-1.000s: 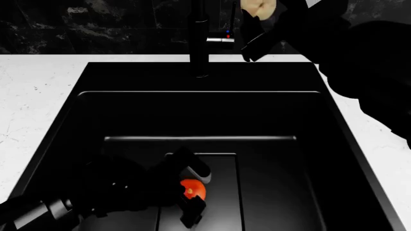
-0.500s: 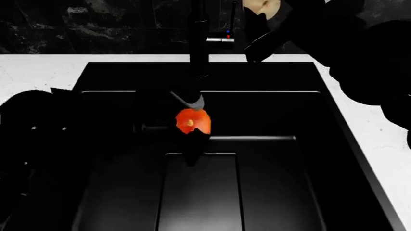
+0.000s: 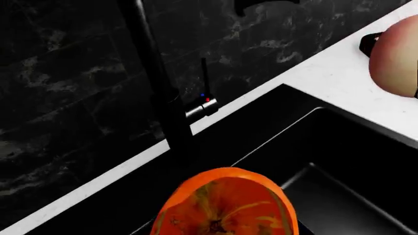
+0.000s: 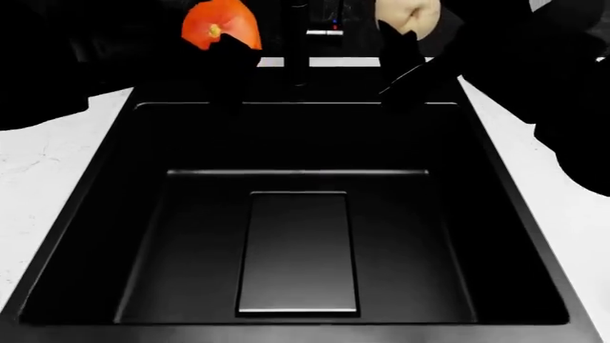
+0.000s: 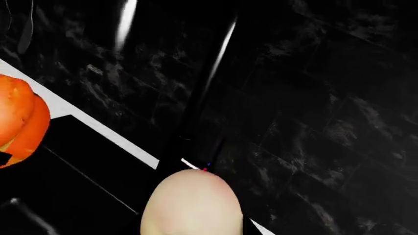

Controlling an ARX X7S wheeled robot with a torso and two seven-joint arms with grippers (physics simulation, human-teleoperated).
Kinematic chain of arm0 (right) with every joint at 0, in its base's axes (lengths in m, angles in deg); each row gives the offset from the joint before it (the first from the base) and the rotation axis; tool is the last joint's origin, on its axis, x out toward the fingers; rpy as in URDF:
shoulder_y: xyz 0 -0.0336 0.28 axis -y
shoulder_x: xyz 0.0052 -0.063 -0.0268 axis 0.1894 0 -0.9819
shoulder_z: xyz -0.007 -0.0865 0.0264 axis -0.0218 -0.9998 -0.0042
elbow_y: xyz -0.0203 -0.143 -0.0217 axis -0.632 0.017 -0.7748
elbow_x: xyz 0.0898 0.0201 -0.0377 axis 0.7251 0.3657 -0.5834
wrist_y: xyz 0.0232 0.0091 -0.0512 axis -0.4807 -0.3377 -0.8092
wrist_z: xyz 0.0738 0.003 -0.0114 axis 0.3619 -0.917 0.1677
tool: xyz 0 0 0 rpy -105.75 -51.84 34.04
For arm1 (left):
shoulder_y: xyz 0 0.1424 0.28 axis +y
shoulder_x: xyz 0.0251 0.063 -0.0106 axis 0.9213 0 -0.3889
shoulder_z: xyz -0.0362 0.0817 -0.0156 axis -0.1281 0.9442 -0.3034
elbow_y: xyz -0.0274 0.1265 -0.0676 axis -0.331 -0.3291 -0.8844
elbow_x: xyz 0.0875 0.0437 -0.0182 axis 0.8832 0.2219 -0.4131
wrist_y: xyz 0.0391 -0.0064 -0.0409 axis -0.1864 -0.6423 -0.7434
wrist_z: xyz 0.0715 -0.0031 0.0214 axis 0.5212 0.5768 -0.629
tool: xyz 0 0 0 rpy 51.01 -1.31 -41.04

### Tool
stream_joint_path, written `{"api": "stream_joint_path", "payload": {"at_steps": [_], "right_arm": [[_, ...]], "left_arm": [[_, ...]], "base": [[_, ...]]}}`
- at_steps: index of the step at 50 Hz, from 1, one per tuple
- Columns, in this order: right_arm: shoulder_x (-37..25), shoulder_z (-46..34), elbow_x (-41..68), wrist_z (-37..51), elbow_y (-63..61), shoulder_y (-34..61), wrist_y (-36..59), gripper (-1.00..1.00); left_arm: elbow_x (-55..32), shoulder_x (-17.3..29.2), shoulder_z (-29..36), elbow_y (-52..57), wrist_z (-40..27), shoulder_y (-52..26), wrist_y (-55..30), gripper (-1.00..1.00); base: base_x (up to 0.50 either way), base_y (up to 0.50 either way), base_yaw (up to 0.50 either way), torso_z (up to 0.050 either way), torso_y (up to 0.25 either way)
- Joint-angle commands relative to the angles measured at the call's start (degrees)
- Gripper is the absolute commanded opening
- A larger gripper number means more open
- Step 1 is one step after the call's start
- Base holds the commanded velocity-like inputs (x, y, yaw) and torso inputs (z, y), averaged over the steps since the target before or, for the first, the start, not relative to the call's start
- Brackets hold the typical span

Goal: Pick up the fruits and vegetables and place them in the sink. Turn on the sink faucet to wash them. Then turn the sink off and put them in the tray.

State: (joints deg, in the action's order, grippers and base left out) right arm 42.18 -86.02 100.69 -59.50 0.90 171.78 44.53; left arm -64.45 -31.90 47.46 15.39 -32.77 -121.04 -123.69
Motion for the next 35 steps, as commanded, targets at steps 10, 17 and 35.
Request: {"api": "stream_joint_path", "payload": {"at_steps": [10, 17, 35], "right_arm": [[-12.44, 3.66, 46.11, 45.33, -20.97, 13.19, 0.00, -1.00], [-25.80, 8.81, 43.64, 55.87, -37.90, 0.51, -18.95, -1.00], [9.87, 81.47, 49.36, 61.75, -38.62, -46.74, 32.13, -1.00]], "left_arm": [[-19.55, 16.23, -14.84, 25.74, -31.33, 10.02, 13.41, -1.00], [-18.45, 25.39, -25.74, 42.94, -40.56, 29.34, 31.89, -1.00], [3.14, 29.37, -36.95, 53.17, -42.82, 64.96, 50.07, -1.00]], "base": [[-0.50, 0.00, 0.00, 0.000, 0.000], [-0.50, 0.00, 0.00, 0.000, -0.001], [-0.45, -0.16, 0.00, 0.000, -0.002]]}}
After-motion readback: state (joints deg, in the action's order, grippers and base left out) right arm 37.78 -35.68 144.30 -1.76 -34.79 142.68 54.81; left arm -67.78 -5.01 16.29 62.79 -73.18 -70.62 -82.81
